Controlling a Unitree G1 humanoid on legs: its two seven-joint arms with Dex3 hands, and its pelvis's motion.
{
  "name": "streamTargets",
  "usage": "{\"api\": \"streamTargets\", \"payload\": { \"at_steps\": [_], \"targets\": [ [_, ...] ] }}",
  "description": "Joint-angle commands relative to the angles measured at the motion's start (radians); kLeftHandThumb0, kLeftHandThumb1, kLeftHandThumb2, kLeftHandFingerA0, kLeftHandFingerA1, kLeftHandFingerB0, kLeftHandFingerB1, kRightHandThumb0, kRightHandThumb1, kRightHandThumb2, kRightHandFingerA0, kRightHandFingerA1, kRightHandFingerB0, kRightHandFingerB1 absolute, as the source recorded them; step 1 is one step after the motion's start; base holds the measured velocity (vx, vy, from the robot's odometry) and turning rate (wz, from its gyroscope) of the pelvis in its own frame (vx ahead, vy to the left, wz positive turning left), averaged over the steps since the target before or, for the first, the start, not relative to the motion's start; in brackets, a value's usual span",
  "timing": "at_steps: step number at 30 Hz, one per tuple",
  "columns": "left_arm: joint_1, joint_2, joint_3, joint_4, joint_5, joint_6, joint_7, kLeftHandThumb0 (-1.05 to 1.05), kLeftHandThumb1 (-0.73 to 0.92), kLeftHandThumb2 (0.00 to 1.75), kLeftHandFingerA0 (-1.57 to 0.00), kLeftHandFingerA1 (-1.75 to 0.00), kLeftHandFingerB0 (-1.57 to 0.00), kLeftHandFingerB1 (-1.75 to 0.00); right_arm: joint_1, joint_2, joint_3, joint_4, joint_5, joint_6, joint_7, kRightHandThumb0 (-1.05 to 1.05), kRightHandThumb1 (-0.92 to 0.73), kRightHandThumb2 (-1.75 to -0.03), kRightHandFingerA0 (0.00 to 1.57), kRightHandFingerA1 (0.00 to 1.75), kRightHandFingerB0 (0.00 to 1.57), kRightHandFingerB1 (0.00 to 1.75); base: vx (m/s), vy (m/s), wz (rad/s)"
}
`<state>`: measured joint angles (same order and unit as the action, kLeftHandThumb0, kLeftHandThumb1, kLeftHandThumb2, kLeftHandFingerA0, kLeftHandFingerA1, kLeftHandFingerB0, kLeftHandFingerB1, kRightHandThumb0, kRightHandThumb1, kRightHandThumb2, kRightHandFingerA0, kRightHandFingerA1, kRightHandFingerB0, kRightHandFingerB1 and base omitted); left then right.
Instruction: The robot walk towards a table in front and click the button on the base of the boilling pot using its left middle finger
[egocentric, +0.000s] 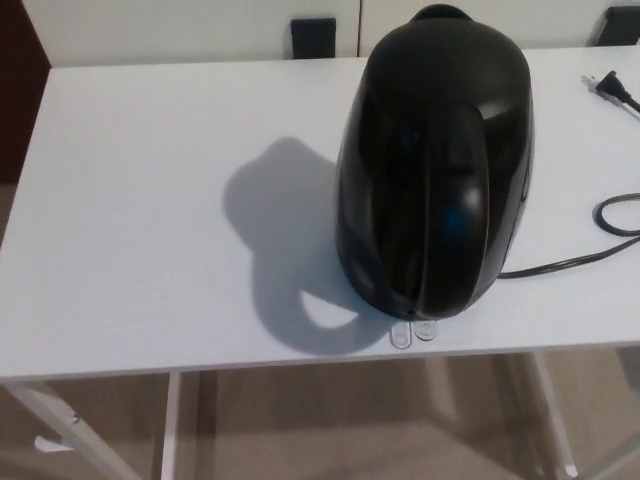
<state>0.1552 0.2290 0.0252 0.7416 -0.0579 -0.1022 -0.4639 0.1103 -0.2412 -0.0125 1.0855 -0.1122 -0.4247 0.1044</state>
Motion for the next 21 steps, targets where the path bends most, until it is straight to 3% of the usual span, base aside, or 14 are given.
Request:
{"api": "streamTargets", "payload": {
  "at_steps": [1, 5, 6, 7, 10, 11, 15, 16, 21],
  "targets": [
    [0.027, 0.008, -0.002, -0.037, -0.006, 0.008, -0.015, -0.2, 0.57, 0.56, -0.5, -0.52, -0.37, -0.37, 0.005, -0.013, -0.004, -0.002, 0.004, 0.004, -0.003, -0.47, -0.48, -0.76, 0.68, 0.55, 0.51, 0.5, 0.0, 0.0, 0.0],
    [0.033, 0.008, -0.015, -0.051, 0.001, -0.003, -0.017, -0.23, 0.57, 0.57, -0.5, -0.52, -0.36, -0.37, 0.006, -0.019, -0.006, -0.002, 0.006, -0.011, 0.009, -0.47, -0.49, -0.76, 0.67, 0.55, 0.5, 0.5, 0.0, 0.0, 0.0],
    [0.058, 0.025, -0.064, -0.096, 0.058, -0.06, -0.013, -0.37, 0.57, 0.57, -0.48, -0.45, -0.33, -0.33, 0.0, -0.021, -0.005, -0.001, 0.005, -0.007, 0.01, -0.46, -0.49, -0.76, 0.69, 0.55, 0.5, 0.49, 0.0, 0.0, 0.0],
    [0.088, 0.046, -0.126, -0.15, 0.131, -0.132, -0.007, -0.37, 0.57, 0.57, -0.48, -0.45, -0.33, -0.33, -0.006, -0.023, -0.004, 0.0, 0.004, -0.002, 0.011, -0.46, -0.49, -0.76, 0.69, 0.55, 0.5, 0.49, 0.0, 0.0, 0.0],
    [0.101, 0.062, -0.158, -0.179, 0.134, -0.138, 0.007, -0.37, 0.57, 0.57, -0.48, -0.45, -0.33, -0.33, -0.009, -0.024, -0.004, 0.0, 0.004, -0.001, 0.012, -0.46, -0.49, -0.76, 0.69, 0.55, 0.5, 0.49, 0.0, 0.0, 0.0],
    [0.162, 0.067, -0.24, -0.305, 0.195, -0.189, 0.006, -0.45, 0.54, 0.56, -0.48, -0.42, -0.32, -0.33, -0.014, -0.02, 0.002, 0.001, -0.002, -0.003, 0.007, -0.46, -0.48, -0.75, 0.7, 0.55, 0.51, 0.5, 0.0, 0.0, 0.0],
    [0.203, 0.094, -0.341, -0.437, 0.263, -0.178, 0.029, -0.51, 0.55, 0.57, -0.47, -0.4, -0.31, -0.32, -0.014, -0.017, 0.006, -0.005, -0.004, 0.008, 0.006, -0.46, -0.49, -0.75, 0.68, 0.55, 0.5, 0.49, -0.01, -0.082, 0.01],
    [0.217, 0.099, -0.386, -0.5, 0.268, -0.172, -0.004, -0.5, 0.57, 0.57, -0.4, -0.38, -0.27, -0.3, -0.015, -0.019, 0.008, -0.003, -0.007, 0.004, 0.007, -0.46, -0.5, -0.76, 0.67, 0.55, 0.49, 0.49, -0.02, -0.087, 0.01],
    [0.247, 0.139, -0.522, -0.706, 0.316, -0.125, -0.049, -0.56, 0.56, 0.57, -0.42, -0.37, -0.27, -0.3, -0.021, -0.023, 0.017, -0.001, -0.015, 0.006, 0.002, -0.47, -0.5, -0.76, 0.67, 0.54, 0.49, 0.49, -0.03, -0.09, 0.01]
  ]
}}
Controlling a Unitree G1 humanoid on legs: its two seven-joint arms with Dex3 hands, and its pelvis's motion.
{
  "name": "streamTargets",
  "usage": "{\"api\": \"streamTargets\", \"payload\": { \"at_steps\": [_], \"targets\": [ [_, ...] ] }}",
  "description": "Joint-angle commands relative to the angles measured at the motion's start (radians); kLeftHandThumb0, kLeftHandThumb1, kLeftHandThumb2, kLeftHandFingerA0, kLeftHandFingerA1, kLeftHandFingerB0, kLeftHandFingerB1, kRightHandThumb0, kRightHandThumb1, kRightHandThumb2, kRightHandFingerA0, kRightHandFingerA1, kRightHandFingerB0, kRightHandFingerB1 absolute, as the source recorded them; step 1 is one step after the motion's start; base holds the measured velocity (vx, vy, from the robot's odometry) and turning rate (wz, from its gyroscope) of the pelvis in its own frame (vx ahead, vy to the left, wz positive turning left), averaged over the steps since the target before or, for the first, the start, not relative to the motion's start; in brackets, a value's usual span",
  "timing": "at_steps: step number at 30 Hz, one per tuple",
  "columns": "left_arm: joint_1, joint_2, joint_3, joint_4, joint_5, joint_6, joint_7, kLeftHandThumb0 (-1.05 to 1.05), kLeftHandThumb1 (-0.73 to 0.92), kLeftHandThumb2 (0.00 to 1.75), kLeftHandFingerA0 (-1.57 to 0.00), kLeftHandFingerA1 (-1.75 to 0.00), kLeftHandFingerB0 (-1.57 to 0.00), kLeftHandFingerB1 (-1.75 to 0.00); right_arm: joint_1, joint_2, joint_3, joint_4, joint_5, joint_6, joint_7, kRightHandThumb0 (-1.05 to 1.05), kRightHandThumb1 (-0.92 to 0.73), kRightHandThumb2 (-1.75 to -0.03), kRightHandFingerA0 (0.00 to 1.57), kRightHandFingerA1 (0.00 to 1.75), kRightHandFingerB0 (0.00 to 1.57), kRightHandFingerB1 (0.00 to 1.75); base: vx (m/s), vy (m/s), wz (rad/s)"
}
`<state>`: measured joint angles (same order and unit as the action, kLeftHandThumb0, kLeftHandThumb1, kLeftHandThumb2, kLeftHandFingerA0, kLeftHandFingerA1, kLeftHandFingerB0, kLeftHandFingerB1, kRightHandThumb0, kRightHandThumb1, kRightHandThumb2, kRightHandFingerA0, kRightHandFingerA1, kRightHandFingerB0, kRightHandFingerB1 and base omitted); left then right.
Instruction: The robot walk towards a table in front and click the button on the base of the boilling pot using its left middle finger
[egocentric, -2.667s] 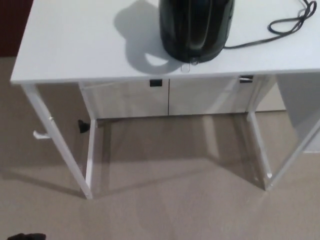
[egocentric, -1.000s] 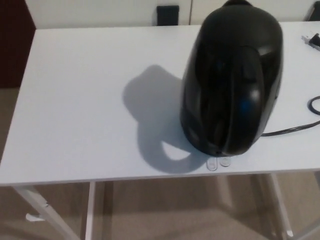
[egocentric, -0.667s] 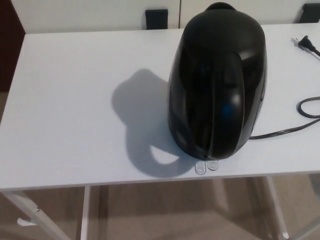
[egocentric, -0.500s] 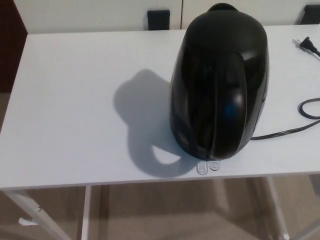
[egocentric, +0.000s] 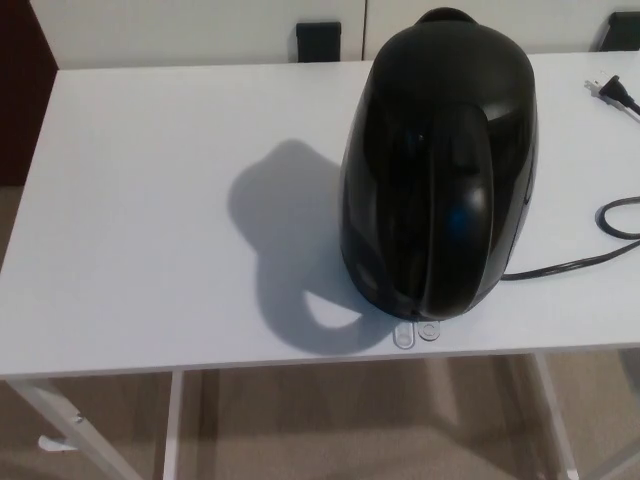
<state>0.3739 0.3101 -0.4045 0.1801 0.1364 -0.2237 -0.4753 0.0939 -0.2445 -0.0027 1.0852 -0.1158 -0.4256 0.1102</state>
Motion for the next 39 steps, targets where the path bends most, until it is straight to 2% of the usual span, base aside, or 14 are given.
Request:
{"api": "streamTargets", "payload": {
  "at_steps": [1, 2, 7, 10, 11, 17, 19, 20, 21, 31, 32, 34, 35, 39],
  "targets": [
    [0.028, 0.063, -0.098, -0.151, 0.12, 0.003, -0.034, -0.56, 0.56, 0.57, -0.42, -0.37, -0.27, -0.3, -0.005, -0.02, 0.007, 0.0, -0.011, 0.007, -0.004, -0.47, -0.5, -0.76, 0.67, 0.54, 0.49, 0.49, -0.03, -0.095, 0.02],
    [0.011, 0.087, -0.175, -0.259, 0.209, -0.056, -0.045, -0.71, 0.53, 0.85, -0.28, -0.47, -0.18, -0.4, -0.008, -0.022, 0.012, 0.002, -0.018, 0.004, -0.012, -0.47, -0.49, -0.76, 0.67, 0.54, 0.5, 0.49, -0.03, -0.097, 0.01],
    [-0.04, 0.121, -0.243, -0.356, 0.324, -0.127, 0.0, -0.76, 0.61, 0.93, -0.24, -0.46, -0.14, -0.41, -0.006, -0.026, 0.018, -0.003, -0.024, 0.003, -0.017, -0.48, -0.49, -0.77, 0.67, 0.55, 0.49, 0.49, -0.04, -0.099, 0.02],
    [-0.053, 0.133, -0.261, -0.375, 0.351, -0.128, 0.018, -0.76, 0.61, 0.93, -0.24, -0.46, -0.14, -0.41, -0.006, -0.028, 0.021, -0.002, -0.025, 0.001, -0.019, -0.48, -0.49, -0.77, 0.67, 0.55, 0.49, 0.49, -0.05, -0.105, 0.01],
    [-0.094, 0.141, -0.266, -0.4, 0.481, -0.205, 0.103, -0.76, 0.81, 0.66, -0.34, -0.35, -0.26, -0.3, -0.009, -0.025, 0.015, -0.003, -0.013, 0.008, -0.004, -0.46, -0.49, -0.75, 0.66, 0.54, 0.48, 0.49, -0.05, -0.107, 0.01],
    [-0.221, 0.187, -0.286, -0.465, 0.814, -0.248, 0.286, -0.78, 0.85, 0.67, -0.32, -0.31, -0.28, -0.3, 0.005, -0.039, 0.014, -0.006, -0.002, -0.046, 0.044, -0.53, -0.49, -0.81, 0.66, 0.57, 0.47, 0.5, -0.06, -0.109, 0.01],
    [-0.224, 0.19, -0.292, -0.465, 0.817, -0.243, 0.294, -0.78, 0.85, 0.67, -0.32, -0.31, -0.28, -0.3, 0.005, -0.039, 0.014, -0.006, -0.002, -0.046, 0.044, -0.53, -0.49, -0.81, 0.66, 0.57, 0.47, 0.5, 0.0, 0.0, 0.0],
    [-0.269, 0.2, -0.296, -0.464, 0.862, -0.243, 0.313, -0.77, 0.87, 0.67, -0.29, -0.31, -0.26, -0.3, -0.002, -0.036, 0.013, -0.004, -0.001, -0.04, 0.039, -0.45, -0.56, -0.58, 0.69, 0.42, 0.57, 0.38, 0.0, 0.0, 0.0],
    [-0.334, 0.215, -0.299, -0.463, 0.929, -0.246, 0.338, -0.77, 0.87, 0.67, -0.29, -0.31, -0.26, -0.3, -0.013, -0.031, 0.011, -0.002, 0.0, -0.031, 0.031, -0.45, -0.56, -0.58, 0.69, 0.42, 0.57, 0.38, 0.0, 0.0, 0.0],
    [-0.453, 0.221, -0.337, -0.394, 0.988, -0.197, 0.412, -0.76, 0.84, 0.65, -0.26, -0.3, -0.22, -0.3, -0.007, -0.053, 0.054, -0.022, -0.056, -0.065, -0.006, -0.53, -0.61, -0.59, 0.68, 0.44, 0.5, 0.38, 0.0, 0.0, 0.0],
    [-0.456, 0.219, -0.339, -0.39, 0.983, -0.192, 0.413, -0.76, 0.81, 0.64, -0.27, -0.3, -0.24, -0.3, -0.008, -0.053, 0.055, -0.023, -0.056, -0.067, -0.005, -0.58, -0.51, -0.83, 0.65, 0.57, 0.46, 0.51, 0.0, 0.0, 0.0],
    [-0.464, 0.217, -0.343, -0.383, 0.974, -0.181, 0.407, -0.76, 0.81, 0.65, -0.26, -0.3, -0.23, -0.3, -0.01, -0.053, 0.057, -0.024, -0.055, -0.067, 0.001, -0.57, -0.51, -0.83, 0.66, 0.57, 0.47, 0.51, 0.0, 0.0, 0.0],
    [-0.466, 0.219, -0.348, -0.381, 0.976, -0.177, 0.41, -0.76, 0.82, 0.65, -0.27, -0.3, -0.23, -0.3, -0.01, -0.054, 0.058, -0.024, -0.056, -0.067, 0.001, -0.52, -0.61, -0.59, 0.7, 0.43, 0.52, 0.38, 0.0, 0.0, 0.0],
    [-0.473, 0.222, -0.363, -0.38, 0.982, -0.166, 0.41, -0.76, 0.83, 0.65, -0.25, -0.3, -0.21, -0.3, -0.012, -0.056, 0.06, -0.023, -0.057, -0.066, 0.004, -0.54, -0.61, -0.59, 0.69, 0.44, 0.5, 0.38, 0.0, 0.0, 0.0]
  ]
}}
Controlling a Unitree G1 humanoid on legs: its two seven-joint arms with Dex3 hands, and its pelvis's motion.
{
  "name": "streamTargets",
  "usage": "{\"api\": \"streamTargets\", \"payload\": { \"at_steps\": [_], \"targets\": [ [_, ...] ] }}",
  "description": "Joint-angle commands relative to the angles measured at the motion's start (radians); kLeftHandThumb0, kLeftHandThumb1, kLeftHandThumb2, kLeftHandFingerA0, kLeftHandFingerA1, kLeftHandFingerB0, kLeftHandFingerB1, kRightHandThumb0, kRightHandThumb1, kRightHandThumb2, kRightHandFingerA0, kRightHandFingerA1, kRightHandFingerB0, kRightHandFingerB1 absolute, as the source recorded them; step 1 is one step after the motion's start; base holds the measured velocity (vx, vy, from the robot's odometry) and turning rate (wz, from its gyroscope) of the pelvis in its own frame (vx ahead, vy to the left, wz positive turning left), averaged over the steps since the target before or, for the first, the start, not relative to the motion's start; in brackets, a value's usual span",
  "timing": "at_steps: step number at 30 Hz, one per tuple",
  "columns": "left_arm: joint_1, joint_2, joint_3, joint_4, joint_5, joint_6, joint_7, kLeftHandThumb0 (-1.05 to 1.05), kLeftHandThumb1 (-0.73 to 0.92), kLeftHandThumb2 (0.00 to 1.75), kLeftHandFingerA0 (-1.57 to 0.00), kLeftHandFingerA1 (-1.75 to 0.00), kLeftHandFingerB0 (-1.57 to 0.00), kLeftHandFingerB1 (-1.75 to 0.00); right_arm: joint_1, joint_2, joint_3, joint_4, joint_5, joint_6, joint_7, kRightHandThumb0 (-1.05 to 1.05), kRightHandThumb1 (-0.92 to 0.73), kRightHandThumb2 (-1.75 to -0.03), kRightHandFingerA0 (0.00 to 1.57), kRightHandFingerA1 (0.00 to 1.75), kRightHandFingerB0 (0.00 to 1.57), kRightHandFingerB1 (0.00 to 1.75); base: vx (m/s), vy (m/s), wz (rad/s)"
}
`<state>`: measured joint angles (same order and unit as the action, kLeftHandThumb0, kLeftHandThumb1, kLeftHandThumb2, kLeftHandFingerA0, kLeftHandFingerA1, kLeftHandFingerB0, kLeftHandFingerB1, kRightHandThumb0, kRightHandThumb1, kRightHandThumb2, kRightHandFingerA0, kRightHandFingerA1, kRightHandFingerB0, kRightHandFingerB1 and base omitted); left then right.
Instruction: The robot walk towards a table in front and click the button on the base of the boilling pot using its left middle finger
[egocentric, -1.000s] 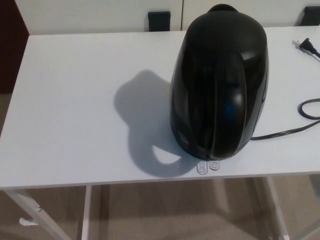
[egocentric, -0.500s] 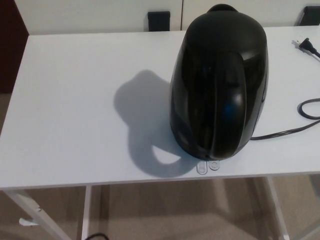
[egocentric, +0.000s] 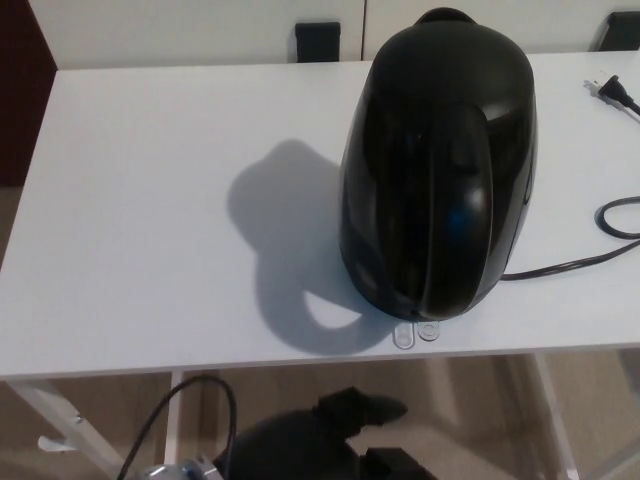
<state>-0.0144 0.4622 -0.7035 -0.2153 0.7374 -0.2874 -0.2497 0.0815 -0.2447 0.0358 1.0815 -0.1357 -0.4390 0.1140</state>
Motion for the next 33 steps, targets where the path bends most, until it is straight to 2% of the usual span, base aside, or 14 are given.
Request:
{"api": "streamTargets", "payload": {
  "at_steps": [1, 6, 7, 8, 9, 10, 14, 23, 28, 29, 31, 32, 33],
  "targets": [
    [-0.087, 0.071, -0.068, 0.015, 0.382, -0.1, 0.182, -0.76, 0.83, 0.65, -0.25, -0.3, -0.21, -0.3, 0.0, -0.056, 0.021, -0.019, -0.037, -0.052, 0.002, -0.54, -0.61, -0.59, 0.69, 0.44, 0.5, 0.38, 0.0, 0.0, 0.0],
    [-0.091, 0.075, -0.085, 0.012, 0.391, -0.101, 0.212, -0.76, 0.83, 0.65, -0.26, -0.31, -0.22, -0.3, 0.005, -0.054, 0.012, -0.034, -0.022, -0.044, 0.018, -0.53, -0.6, -0.59, 0.69, 0.44, 0.5, 0.38, 0.0, 0.0, 0.0],
    [-0.092, 0.075, -0.087, 0.013, 0.393, -0.103, 0.22, -0.76, 0.83, 0.65, -0.26, -0.3, -0.23, -0.3, 0.001, -0.051, 0.009, -0.033, -0.017, -0.039, 0.021, -0.54, -0.48, -0.81, 0.65, 0.58, 0.46, 0.5, 0.0, 0.0, 0.0],
    [-0.093, 0.074, -0.088, 0.015, 0.392, -0.104, 0.225, -0.76, 0.83, 0.65, -0.26, -0.3, -0.23, -0.3, -0.002, -0.051, 0.009, -0.029, -0.018, -0.038, 0.021, -0.54, -0.48, -0.81, 0.65, 0.58, 0.46, 0.5, 0.0, 0.0, 0.0],
    [-0.096, 0.076, -0.092, 0.012, 0.398, -0.103, 0.221, -0.76, 0.85, 0.66, -0.25, -0.3, -0.22, -0.3, -0.004, -0.049, 0.007, -0.029, -0.016, -0.03, 0.02, -0.53, -0.49, -0.8, 0.66, 0.58, 0.46, 0.5, 0.0, 0.0, 0.0],
    [-0.097, 0.078, -0.098, 0.011, 0.409, -0.105, 0.233, -0.76, 0.84, 0.65, -0.28, -0.31, -0.25, -0.3, -0.003, -0.047, 0.005, -0.03, -0.014, -0.024, 0.019, -0.47, -0.59, -0.58, 0.7, 0.44, 0.53, 0.38, 0.0, 0.0, 0.0],
    [-0.1, 0.077, -0.122, 0.04, 0.432, -0.122, 0.306, -0.75, 0.8, 0.64, -0.31, -0.32, -0.27, -0.31, -0.007, -0.04, -0.003, -0.021, -0.004, -0.026, 0.023, -0.44, -0.54, -0.57, 0.68, 0.43, 0.54, 0.39, 0.0, 0.0, 0.0],
    [-0.111, 0.073, -0.137, 0.06, 0.459, -0.125, 0.315, -0.74, 0.81, 0.64, -0.28, -0.31, -0.24, -0.3, -0.012, -0.039, -0.013, -0.023, 0.002, -0.026, 0.038, -0.44, -0.53, -0.57, 0.7, 0.43, 0.58, 0.4, 0.0, 0.0, 0.0],
    [-0.113, 0.065, -0.132, 0.062, 0.479, -0.13, 0.337, -0.73, 0.81, 0.64, -0.29, -0.31, -0.25, -0.3, -0.008, -0.045, -0.001, -0.021, -0.016, -0.035, 0.028, -0.46, -0.55, -0.57, 0.66, 0.42, 0.56, 0.39, 0.0, 0.0, 0.0],
    [-0.118, 0.062, -0.129, 0.066, 0.486, -0.128, 0.345, -0.73, 0.82, 0.64, -0.29, -0.31, -0.23, -0.3, -0.014, -0.048, 0.006, -0.015, -0.026, -0.034, 0.025, -0.55, -0.48, -0.8, 0.57, 0.54, 0.49, 0.5, 0.0, 0.0, 0.0],
    [-0.125, 0.058, -0.124, 0.073, 0.489, -0.13, 0.352, -0.72, 0.8, 0.64, -0.29, -0.31, -0.23, -0.3, -0.018, -0.052, 0.014, -0.013, -0.034, -0.033, 0.026, -0.56, -0.49, -0.82, 0.56, 0.54, 0.46, 0.5, 0.0, 0.0, 0.0],
    [-0.129, 0.053, -0.12, 0.081, 0.485, -0.132, 0.363, -0.71, 0.79, 0.64, -0.31, -0.31, -0.26, -0.31, -0.015, -0.053, 0.014, -0.021, -0.031, -0.031, 0.029, -0.55, -0.51, -0.83, 0.65, 0.58, 0.44, 0.5, 0.0, 0.0, 0.0],
    [-0.134, 0.048, -0.116, 0.094, 0.48, -0.135, 0.378, -0.71, 0.79, 0.64, -0.31, -0.31, -0.26, -0.31, -0.009, -0.054, 0.013, -0.033, -0.026, -0.028, 0.034, -0.55, -0.51, -0.83, 0.65, 0.58, 0.44, 0.5, 0.0, 0.0, 0.0]
  ]
}}
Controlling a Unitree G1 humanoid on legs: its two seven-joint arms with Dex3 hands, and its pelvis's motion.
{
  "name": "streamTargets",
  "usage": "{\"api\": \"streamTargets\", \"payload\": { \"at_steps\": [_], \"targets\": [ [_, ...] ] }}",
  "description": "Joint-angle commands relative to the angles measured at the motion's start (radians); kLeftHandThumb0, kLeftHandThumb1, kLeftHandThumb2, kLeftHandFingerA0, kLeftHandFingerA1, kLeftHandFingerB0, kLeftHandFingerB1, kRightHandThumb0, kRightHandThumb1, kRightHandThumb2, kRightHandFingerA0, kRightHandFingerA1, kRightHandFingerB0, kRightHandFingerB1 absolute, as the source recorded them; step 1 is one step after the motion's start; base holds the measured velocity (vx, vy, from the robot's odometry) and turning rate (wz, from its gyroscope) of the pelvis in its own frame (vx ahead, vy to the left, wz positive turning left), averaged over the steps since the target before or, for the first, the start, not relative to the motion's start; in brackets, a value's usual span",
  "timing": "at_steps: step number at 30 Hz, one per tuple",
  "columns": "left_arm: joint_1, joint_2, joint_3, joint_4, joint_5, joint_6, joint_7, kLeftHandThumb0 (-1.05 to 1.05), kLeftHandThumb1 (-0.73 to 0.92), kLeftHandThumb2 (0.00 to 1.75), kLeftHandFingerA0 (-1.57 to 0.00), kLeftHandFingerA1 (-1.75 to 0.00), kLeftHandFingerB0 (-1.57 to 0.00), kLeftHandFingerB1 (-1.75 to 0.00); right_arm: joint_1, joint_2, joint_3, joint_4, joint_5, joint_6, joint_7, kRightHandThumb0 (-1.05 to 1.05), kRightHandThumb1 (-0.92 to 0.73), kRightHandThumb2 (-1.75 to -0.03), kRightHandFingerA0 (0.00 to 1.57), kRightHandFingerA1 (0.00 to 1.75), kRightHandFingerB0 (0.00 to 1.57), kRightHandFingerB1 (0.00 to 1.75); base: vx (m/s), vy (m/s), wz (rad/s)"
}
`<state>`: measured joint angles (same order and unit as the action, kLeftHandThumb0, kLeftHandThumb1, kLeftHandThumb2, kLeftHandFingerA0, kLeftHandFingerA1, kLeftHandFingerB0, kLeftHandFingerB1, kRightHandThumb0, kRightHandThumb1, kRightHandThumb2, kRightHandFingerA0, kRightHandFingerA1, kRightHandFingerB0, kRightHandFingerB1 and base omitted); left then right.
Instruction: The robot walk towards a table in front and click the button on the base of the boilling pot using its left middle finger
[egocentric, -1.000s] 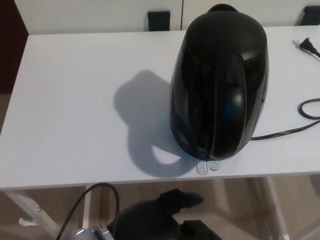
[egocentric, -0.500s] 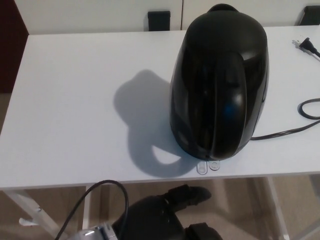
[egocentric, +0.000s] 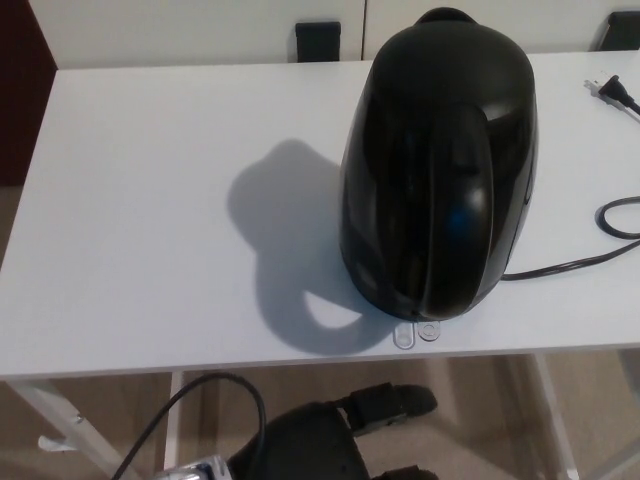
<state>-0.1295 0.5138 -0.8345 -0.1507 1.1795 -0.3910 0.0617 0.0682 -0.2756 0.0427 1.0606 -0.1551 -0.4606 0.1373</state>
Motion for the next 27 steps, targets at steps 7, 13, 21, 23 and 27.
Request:
{"api": "streamTargets", "payload": {
  "at_steps": [7, 13, 21, 23, 27],
  "targets": [
    [-0.022, -0.02, 0.026, 0.058, 0.05, -0.032, 0.1, -0.71, 0.8, 0.64, -0.31, -0.31, -0.27, -0.31, 0.005, -0.031, 0.031, -0.01, -0.03, -0.01, -0.008, -0.55, -0.65, -0.6, 0.68, 0.43, 0.51, 0.38, 0.0, 0.0, 0.0],
    [-0.041, -0.042, 0.04, 0.09, 0.041, -0.02, 0.092, -0.71, 0.82, 0.64, -0.31, -0.31, -0.26, -0.3, 0.002, -0.031, 0.047, -0.016, -0.042, 0.006, -0.033, -0.46, -0.61, -0.59, 0.79, 0.45, 0.63, 0.41, 0.0, 0.0, 0.0],
    [-0.052, -0.06, 0.053, 0.103, 0.024, -0.017, 0.058, -0.72, 0.82, 0.65, -0.29, -0.31, -0.26, -0.3, -0.006, -0.028, 0.049, -0.006, -0.042, 0.006, -0.035, -0.47, -0.51, -0.79, 0.65, 0.56, 0.5, 0.51, 0.0, 0.0, 0.0],
    [-0.049, -0.062, 0.056, 0.104, 0.023, -0.018, 0.061, -0.72, 0.82, 0.65, -0.29, -0.31, -0.26, -0.3, -0.004, -0.029, 0.051, -0.007, -0.043, 0.003, -0.035, -0.47, -0.51, -0.79, 0.65, 0.56, 0.5, 0.51, 0.0, 0.0, 0.0],
    [-0.038, -0.064, 0.061, 0.107, 0.022, -0.018, 0.067, -0.72, 0.81, 0.64, -0.31, -0.31, -0.28, -0.31, -0.009, -0.03, 0.054, 0.002, -0.045, -0.001, -0.037, -0.47, -0.51, -0.79, 0.68, 0.57, 0.52, 0.52, 0.0, 0.0, 0.0]
  ]
}}
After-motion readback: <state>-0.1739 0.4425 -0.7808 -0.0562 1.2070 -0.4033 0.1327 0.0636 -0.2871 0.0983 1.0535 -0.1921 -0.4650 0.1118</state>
